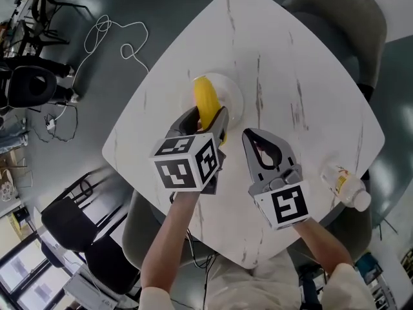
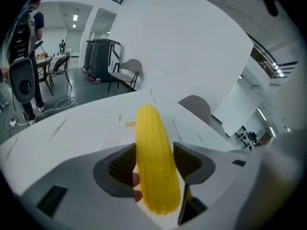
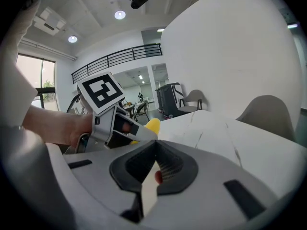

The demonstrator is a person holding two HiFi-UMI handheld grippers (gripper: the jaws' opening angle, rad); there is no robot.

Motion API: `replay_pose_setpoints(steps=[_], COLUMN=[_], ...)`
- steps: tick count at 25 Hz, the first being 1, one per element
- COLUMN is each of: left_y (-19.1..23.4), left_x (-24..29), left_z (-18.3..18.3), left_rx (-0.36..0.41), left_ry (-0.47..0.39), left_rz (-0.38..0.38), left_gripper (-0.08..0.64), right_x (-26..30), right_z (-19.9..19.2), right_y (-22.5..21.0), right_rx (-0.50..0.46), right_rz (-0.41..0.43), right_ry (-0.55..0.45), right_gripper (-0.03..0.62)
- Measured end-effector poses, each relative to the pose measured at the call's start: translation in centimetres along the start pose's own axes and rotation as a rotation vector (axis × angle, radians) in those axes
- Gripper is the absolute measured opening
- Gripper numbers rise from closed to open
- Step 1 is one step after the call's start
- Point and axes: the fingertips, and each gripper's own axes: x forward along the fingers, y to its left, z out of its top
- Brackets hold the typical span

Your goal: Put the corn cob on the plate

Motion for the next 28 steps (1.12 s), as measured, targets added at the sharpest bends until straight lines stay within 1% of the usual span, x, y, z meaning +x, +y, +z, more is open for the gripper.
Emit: replay_pose_setpoints(steps=[4,7,9,12,17,18,19,20,24,25,28], left_y=[-0.7,-1.0,-1.0,-0.9,-1.1,-0.9,-0.8,-0.6,-0.6,-0.5,-0.4], left_x=[1.3,2.0,2.2,1.9,1.1,0.7,0.3,-0.1,-1.5,-2.0,-3.9], left_z=[0.1,0.2,0.7,1.7,3.0,2.9,2.9,2.8,2.4,2.5,2.7], left_rx=[0.064,0.108,0.142,0.175,0.148,0.147,0.148,0.150,0.135,0.127,0.134], left_ry=[0.068,0.101,0.097,0.059,0.006,-0.002,-0.011,-0.018,-0.050,-0.071,-0.140], left_rz=[-0.017,-0.007,0.011,0.035,0.024,0.033,0.045,0.053,0.051,0.062,0.110], left_gripper=[0.250,0.250,0.250,0.247,0.247,0.221,0.165,0.144,0.140,0.120,0.013], right_x=[-0.4,-0.6,-0.6,-0.5,-0.6,-0.6,-0.6,-0.7,-0.9,-1.0,-1.4], right_z=[-0.5,-0.6,-0.3,-0.3,-0.5,-0.5,-0.5,-0.4,-0.1,0.0,0.2], right_y=[-0.3,-0.8,-0.9,-0.8,-0.6,-0.5,-0.3,-0.2,0.4,0.6,1.2], right_rx=[0.016,-0.007,-0.006,-0.001,0.009,0.010,0.009,0.008,-0.001,-0.004,-0.006], right_rz=[0.000,-0.015,-0.019,-0.018,-0.016,-0.015,-0.013,-0.011,-0.005,-0.005,-0.006], right_ry=[0.009,0.010,0.004,0.006,0.007,0.007,0.007,0.006,0.002,0.002,0.001], right_gripper=[0.005,0.005,0.005,0.005,0.005,0.005,0.005,0.005,0.005,0.005,0.005])
